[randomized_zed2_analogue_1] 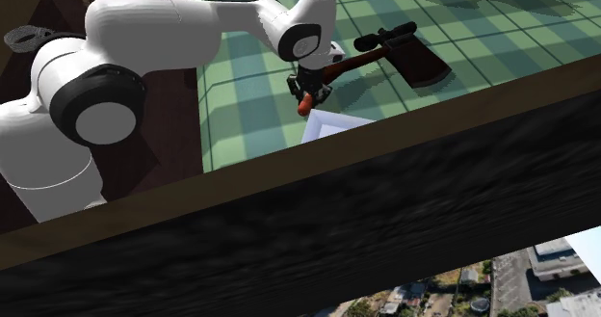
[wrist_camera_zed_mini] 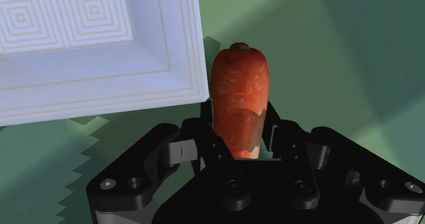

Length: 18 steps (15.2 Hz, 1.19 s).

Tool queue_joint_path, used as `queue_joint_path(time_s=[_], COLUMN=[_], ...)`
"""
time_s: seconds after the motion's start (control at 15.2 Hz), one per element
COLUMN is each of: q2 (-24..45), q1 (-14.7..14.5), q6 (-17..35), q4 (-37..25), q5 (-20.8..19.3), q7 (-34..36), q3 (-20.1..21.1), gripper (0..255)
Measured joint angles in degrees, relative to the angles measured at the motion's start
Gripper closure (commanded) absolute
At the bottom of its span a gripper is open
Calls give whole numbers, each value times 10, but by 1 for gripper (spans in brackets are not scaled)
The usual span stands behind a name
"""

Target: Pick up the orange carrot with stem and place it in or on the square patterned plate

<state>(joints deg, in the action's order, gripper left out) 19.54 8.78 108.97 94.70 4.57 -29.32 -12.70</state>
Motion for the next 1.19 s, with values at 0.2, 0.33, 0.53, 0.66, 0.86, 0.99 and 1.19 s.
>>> queue_joint_path(time_s=[0.2,0.33,0.53,0.66,0.86,0.99,1.19], q2=[-4,-7,-9,-14,-14,-16,-19], q1=[1,0,1,0,1,1,2], q6=[-17,-30,-53,-67,-90,-104,-121], q4=[-4,-13,-33,-43,-66,-78,-92], q5=[-1,-2,-3,-4,-4,-5,-6], q7=[-1,0,0,1,2,3,3], q3=[0,0,-1,-1,-2,-2,-2], gripper=[255,255,255,255,255,255,255])
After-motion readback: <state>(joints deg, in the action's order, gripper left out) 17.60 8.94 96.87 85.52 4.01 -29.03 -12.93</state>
